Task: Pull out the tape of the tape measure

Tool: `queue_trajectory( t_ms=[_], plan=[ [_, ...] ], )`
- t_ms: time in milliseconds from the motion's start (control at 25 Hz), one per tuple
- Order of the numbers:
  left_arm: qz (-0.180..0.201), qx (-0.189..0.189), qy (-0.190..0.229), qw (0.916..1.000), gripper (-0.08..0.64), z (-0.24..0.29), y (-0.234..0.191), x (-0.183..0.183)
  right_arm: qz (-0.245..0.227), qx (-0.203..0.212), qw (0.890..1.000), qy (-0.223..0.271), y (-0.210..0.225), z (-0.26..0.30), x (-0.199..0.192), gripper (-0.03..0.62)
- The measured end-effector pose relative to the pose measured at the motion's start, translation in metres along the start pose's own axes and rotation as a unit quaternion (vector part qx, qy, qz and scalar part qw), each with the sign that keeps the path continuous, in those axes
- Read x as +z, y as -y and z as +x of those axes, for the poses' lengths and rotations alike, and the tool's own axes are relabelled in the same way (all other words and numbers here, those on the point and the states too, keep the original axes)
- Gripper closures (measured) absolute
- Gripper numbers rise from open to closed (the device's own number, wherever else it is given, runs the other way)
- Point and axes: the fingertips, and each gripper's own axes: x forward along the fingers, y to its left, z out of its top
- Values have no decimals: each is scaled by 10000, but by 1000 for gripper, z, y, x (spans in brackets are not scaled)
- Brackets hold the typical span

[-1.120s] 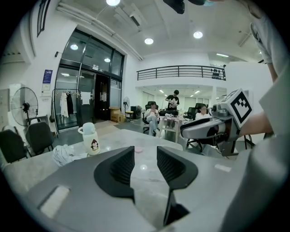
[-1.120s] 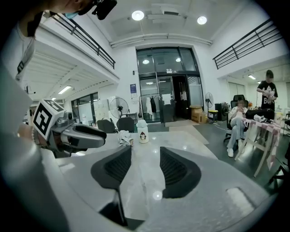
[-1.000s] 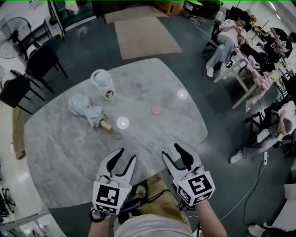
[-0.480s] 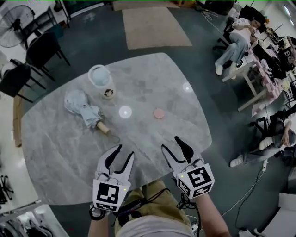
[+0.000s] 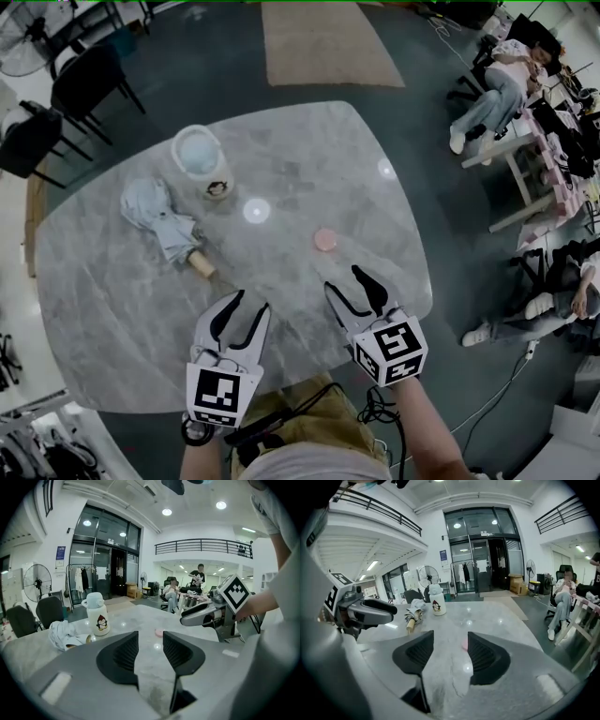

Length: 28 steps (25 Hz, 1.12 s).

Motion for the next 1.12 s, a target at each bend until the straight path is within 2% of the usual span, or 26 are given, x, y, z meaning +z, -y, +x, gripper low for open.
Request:
queue_trajectory(
  t_ms=[320,480,1120],
  plan=[
    [-176,158,-125,9996,397,20,-11,-8,-234,24,9992,-316,21,43,-10,359],
    [-294,242,-31,9993,397,25,-19,-1,-292,3,9983,-508,29,62,-18,356],
    [-404,435,-280,9978,397,36,-31,-20,-427,-167,9924,-1138,53,112,-55,341]
  ],
)
